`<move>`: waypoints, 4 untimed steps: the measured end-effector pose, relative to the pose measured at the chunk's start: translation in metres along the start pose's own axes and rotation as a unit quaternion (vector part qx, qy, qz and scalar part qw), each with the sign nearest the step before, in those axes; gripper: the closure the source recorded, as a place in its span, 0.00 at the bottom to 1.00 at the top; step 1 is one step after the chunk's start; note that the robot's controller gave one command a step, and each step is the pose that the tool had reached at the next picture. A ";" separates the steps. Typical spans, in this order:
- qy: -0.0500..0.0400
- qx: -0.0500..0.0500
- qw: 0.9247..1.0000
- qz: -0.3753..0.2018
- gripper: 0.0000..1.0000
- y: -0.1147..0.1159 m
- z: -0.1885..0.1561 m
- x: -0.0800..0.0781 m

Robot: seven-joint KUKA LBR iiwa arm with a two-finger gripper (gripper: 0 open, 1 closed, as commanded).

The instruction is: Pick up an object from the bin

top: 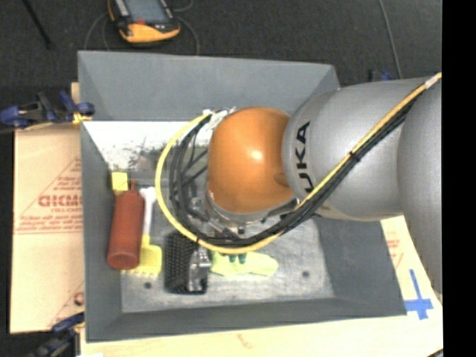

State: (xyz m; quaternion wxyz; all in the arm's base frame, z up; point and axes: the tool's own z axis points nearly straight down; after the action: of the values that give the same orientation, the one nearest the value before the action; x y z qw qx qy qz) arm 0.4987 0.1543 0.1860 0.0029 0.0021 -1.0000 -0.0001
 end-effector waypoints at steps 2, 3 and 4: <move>-0.006 0.000 0.999 -0.050 0.00 -0.007 0.025 -0.028; -0.005 -0.001 0.999 -0.031 0.00 -0.025 0.084 -0.063; -0.003 -0.007 0.999 -0.035 0.00 -0.051 0.101 -0.074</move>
Offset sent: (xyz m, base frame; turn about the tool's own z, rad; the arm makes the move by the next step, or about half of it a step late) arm 0.0921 -0.0251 -0.1160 -0.3739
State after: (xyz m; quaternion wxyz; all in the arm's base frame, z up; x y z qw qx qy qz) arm 0.5721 0.1039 0.0850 0.0002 0.0368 -0.9993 -0.0069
